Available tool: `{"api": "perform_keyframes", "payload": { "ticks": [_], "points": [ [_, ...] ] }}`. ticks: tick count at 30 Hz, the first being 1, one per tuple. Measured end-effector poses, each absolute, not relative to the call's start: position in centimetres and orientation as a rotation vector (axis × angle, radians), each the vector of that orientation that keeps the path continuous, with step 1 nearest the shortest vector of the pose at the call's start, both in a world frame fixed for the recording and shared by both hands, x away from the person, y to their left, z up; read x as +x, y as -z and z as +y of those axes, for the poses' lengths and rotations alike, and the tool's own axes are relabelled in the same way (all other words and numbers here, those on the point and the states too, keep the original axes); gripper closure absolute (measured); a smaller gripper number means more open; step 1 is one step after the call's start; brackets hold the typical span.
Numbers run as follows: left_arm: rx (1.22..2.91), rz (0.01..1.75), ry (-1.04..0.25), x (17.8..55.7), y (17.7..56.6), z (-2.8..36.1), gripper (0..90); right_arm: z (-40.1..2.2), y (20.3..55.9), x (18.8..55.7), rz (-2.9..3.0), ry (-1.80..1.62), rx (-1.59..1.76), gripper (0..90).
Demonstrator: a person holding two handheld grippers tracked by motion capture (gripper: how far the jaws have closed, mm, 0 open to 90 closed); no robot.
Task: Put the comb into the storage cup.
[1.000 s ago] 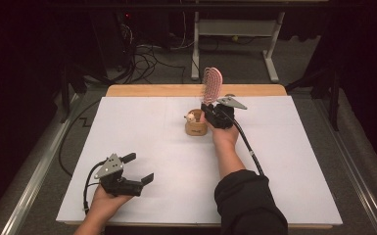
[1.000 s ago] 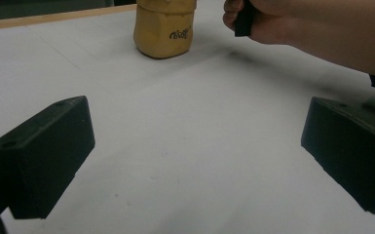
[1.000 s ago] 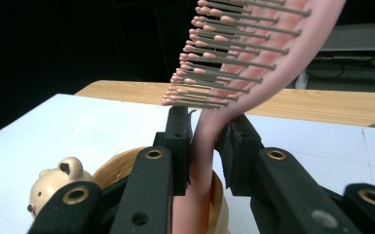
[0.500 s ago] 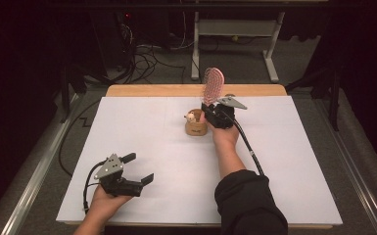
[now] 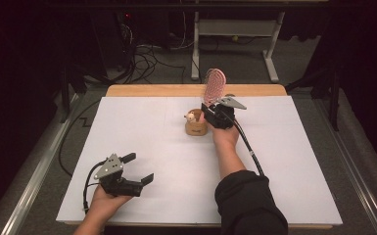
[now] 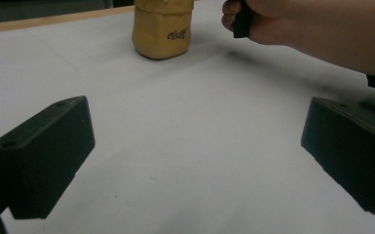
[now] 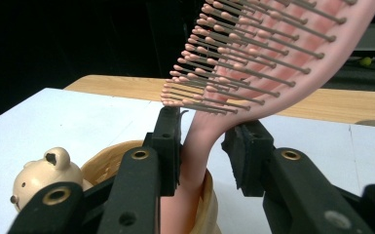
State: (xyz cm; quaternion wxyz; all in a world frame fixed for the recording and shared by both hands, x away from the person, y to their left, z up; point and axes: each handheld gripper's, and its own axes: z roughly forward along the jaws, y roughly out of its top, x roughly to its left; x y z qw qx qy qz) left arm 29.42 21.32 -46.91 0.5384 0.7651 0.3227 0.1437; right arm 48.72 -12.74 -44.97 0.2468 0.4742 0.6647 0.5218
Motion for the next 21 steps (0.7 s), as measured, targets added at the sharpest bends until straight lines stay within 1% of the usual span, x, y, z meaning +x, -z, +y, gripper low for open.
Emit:
{"api": "perform_keyframes", "payload": {
  "ticks": [6, 21],
  "points": [
    [1.821, 0.768, -0.345, 29.39, 46.86, 21.34, 0.0, -12.81, 45.03, 48.73, 1.818, -1.410, 1.290, 65.2],
    [1.818, 0.769, -0.348, 29.35, 46.81, 21.37, 0.0, -12.87, 45.02, 48.71, 1.823, -1.401, 1.287, 62.3]
  ]
}}
